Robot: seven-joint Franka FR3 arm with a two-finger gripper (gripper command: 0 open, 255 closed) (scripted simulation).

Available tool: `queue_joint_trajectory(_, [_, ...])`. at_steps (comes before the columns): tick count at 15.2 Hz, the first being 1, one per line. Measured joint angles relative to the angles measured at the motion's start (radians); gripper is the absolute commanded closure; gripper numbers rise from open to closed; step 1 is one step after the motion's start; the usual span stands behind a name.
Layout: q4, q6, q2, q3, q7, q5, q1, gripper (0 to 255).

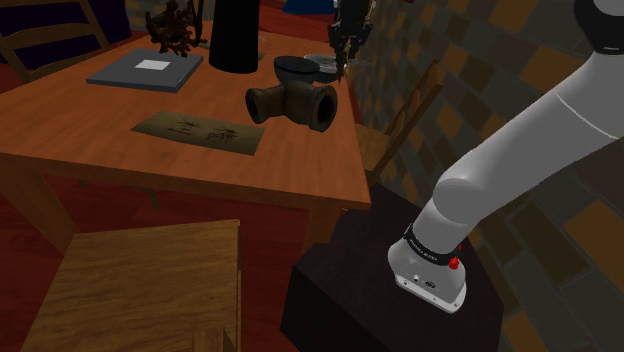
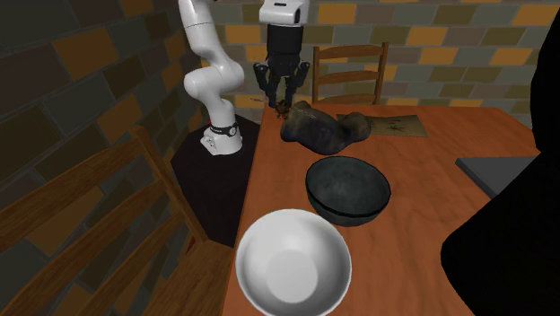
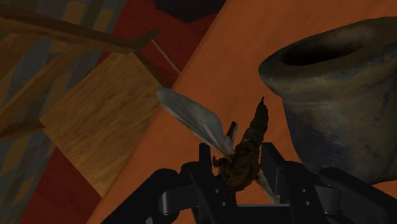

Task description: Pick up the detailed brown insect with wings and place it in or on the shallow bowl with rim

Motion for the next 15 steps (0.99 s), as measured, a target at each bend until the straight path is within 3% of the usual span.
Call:
queue_joint_trajectory(6, [0.252, -0.017, 0.233, -0.011, -0.020, 0.019, -0.001, 255])
queue_joint_trajectory(12, [0.609, -0.094, 0.513, -0.019, -0.049, 0.049, -0.014, 255])
queue_joint_trajectory(15, [0.846, -0.161, 0.683, -0.020, -0.061, 0.066, -0.027, 255])
